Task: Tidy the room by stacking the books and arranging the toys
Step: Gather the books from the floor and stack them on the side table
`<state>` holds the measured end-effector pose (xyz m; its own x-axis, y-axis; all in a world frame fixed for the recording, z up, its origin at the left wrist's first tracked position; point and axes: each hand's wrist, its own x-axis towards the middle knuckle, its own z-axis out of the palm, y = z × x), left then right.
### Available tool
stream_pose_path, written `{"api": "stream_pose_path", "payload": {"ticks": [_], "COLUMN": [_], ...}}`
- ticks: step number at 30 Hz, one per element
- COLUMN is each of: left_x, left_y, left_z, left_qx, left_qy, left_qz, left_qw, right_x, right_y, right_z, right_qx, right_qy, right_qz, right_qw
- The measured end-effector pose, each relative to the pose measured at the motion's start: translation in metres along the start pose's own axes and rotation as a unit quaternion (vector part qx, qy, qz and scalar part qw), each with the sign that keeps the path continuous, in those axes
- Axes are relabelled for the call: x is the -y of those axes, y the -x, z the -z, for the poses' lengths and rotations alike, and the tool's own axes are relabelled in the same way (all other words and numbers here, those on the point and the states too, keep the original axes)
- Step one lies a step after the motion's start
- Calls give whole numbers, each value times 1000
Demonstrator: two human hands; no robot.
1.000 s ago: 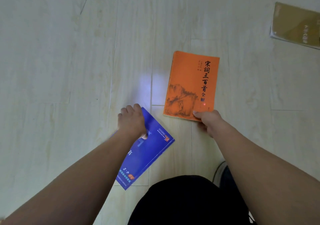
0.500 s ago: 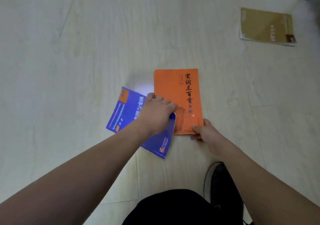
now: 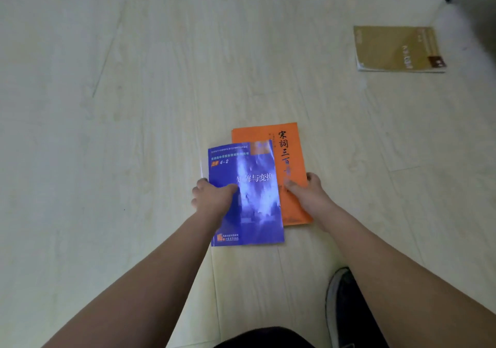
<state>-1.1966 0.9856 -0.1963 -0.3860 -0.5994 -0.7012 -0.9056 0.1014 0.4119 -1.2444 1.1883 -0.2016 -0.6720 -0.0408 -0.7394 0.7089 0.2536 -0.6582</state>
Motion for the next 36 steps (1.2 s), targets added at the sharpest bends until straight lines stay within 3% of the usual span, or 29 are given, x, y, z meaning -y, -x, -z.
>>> {"api": "stream_pose_path", "payload": {"ticks": [2, 4, 7, 13, 16, 20, 27, 31, 36], "left_x": [-11, -16, -17, -48, -58, -76, -92, -85, -101], "left_y": [-2, -5, -20, 11, 18, 24, 45, 51, 77], "left_z": [-12, -23, -33, -18, -11, -12, -27, -37, -40], "left_qx": [42, 89, 104, 177, 247, 266, 273, 264, 309], "left_qy": [1, 86, 109, 168, 187, 259, 283, 257, 144], "left_qz": [5, 29, 36, 38, 6, -75, -218, -202, -156], "left_qw": [999, 992, 988, 969, 951, 925, 893, 908, 927], "right_x": [-3, -8, -9, -5, 1, 23, 71, 57, 63], "right_y": [1, 3, 1, 8, 16, 26, 44, 45, 62], "right_z": [-5, -4, -2, 6, 17, 36, 52, 47, 69], "right_qx": [19, 26, 16, 40, 49, 49, -69, -98, -119], "right_qy": [0, 10, 34, -110, -133, -149, -200, -197, -247], "right_qz": [-1, -8, 1, -24, 35, 114, 258, 235, 108], "right_qw": [1000, 1000, 999, 993, 989, 981, 943, 947, 956]}}
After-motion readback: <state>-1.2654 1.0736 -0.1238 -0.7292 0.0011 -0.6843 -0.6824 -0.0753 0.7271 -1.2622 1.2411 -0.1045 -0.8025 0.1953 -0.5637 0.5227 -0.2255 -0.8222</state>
